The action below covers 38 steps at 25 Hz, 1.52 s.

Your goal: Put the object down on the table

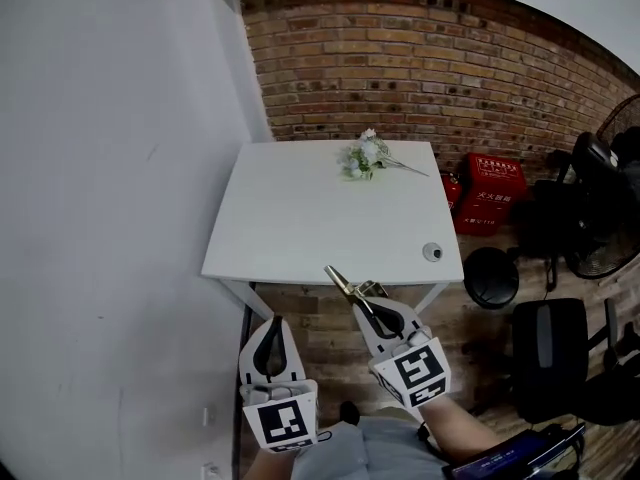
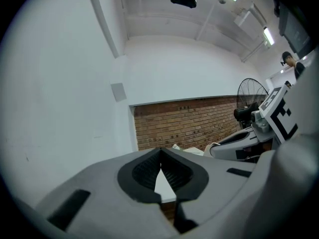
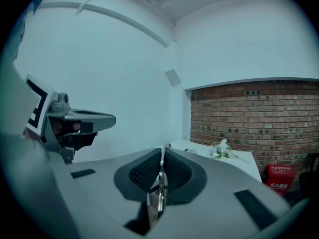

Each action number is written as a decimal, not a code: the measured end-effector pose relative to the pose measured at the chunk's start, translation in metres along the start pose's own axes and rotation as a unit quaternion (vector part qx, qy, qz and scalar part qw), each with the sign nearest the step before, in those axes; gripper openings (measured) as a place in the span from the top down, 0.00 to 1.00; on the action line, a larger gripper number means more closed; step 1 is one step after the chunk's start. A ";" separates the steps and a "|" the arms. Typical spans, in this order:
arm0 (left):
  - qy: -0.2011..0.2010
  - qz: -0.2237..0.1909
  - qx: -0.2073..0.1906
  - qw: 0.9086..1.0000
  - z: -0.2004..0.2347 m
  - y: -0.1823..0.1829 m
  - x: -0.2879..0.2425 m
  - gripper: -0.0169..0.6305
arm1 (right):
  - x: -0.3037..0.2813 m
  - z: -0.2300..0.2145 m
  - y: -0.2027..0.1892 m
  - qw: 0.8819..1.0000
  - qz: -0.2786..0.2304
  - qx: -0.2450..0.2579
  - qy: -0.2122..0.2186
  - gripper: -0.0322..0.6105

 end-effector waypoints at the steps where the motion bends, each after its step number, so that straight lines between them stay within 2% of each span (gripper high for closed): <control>1: -0.003 -0.003 -0.004 1.000 0.003 0.000 -0.003 0.96 | -0.003 0.000 0.003 1.000 -0.003 0.001 -0.002 0.92; 3: -0.009 -0.006 -0.011 1.000 0.007 -0.001 -0.010 0.96 | -0.008 -0.001 0.008 1.000 -0.008 0.001 -0.008 0.92; 6: -0.022 0.001 0.001 1.000 0.007 -0.004 -0.024 0.96 | -0.015 -0.008 0.011 1.000 -0.007 -0.002 -0.017 0.92; 16: -0.055 0.030 0.008 0.998 0.006 -0.037 -0.076 0.96 | -0.052 -0.035 -0.014 0.999 0.009 -0.012 -0.037 0.92; 27: -0.045 0.057 0.010 0.997 0.044 -0.070 -0.177 0.96 | -0.157 -0.078 -0.042 0.999 0.043 -0.025 -0.018 0.92; 38: -0.028 0.059 -0.003 0.998 0.083 -0.060 -0.268 0.96 | -0.256 -0.118 -0.016 0.999 0.030 -0.024 0.007 0.92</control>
Point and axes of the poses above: the fingertips, and each gripper's own axes: x backward along the fingers, z to its left, y out of its top, the point moved 1 cm from there along x, backward along the fingers, and after that the axes turned 11 degrees about -y, right-handed, at the moved point
